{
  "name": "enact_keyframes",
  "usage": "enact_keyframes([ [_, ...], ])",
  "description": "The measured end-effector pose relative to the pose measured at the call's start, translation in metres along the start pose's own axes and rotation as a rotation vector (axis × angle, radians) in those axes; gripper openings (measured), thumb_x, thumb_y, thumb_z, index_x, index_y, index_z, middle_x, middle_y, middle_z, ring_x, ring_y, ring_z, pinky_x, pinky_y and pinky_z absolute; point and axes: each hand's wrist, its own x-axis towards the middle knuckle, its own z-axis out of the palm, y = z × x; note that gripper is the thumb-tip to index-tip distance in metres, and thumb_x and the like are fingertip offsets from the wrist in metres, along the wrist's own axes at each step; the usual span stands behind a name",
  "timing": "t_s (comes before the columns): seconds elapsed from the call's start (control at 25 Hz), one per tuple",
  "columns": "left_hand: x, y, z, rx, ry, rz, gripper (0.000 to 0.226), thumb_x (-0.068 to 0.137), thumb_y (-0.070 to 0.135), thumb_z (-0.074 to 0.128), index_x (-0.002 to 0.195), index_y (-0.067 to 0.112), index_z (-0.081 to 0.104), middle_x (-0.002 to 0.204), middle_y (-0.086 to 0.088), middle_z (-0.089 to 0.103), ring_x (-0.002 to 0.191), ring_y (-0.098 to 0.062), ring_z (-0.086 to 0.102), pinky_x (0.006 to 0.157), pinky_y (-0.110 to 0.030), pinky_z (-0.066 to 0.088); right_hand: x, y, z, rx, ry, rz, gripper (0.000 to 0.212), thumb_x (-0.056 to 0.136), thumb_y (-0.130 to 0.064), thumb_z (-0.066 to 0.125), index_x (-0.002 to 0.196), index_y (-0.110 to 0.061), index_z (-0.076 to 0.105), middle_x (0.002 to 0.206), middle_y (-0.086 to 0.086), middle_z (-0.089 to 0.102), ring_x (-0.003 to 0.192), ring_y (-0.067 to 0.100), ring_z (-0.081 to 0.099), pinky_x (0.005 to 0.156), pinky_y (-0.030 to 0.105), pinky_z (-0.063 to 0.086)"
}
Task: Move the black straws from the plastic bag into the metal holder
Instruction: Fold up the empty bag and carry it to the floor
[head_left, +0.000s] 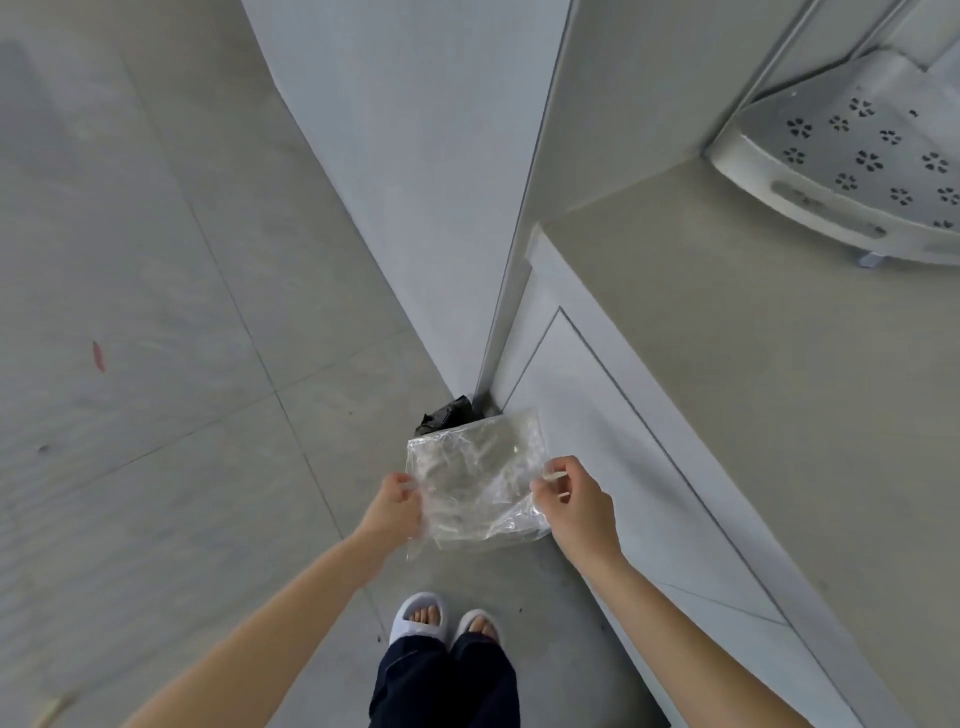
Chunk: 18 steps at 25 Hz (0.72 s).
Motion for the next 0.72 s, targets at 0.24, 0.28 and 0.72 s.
enact_keyframes([
  [0.24,0.059,-0.027,0.034,0.202,0.162,0.016,0.012,0.088,0.003,0.038,0.093,0.008,0.029,0.089,-0.01,0.046,0.087,-0.025,0.045,0.078,-0.035,0.042,0.038,0.043,0.037,-0.109,0.002,-0.048,0.019,0.092,-0.02,0.048,0.108,-0.011,0.051,0.083,-0.006,0.055,0.078,0.019,0.052,0.07,0.03,0.04],
  [0.28,0.069,-0.031,0.038,0.228,0.145,0.002,0.009,0.088,0.004,0.037,0.092,0.008,0.03,0.1,-0.015,0.047,0.089,-0.024,0.043,0.077,-0.032,0.039,0.046,0.049,0.045,-0.12,-0.002,-0.058,0.02,0.092,-0.02,0.048,0.109,-0.011,0.051,0.084,-0.005,0.054,0.077,0.018,0.051,0.07,0.031,0.041],
  [0.72,0.132,-0.029,0.07,0.192,-0.004,0.006,0.032,0.093,0.02,0.035,0.121,0.019,0.051,0.14,-0.008,0.034,0.131,-0.027,0.03,0.106,-0.038,0.034,0.119,0.065,0.091,-0.357,0.085,-0.129,0.014,0.095,-0.024,0.039,0.105,-0.018,0.047,0.1,-0.001,0.062,0.087,0.025,0.056,0.064,0.032,0.039],
])
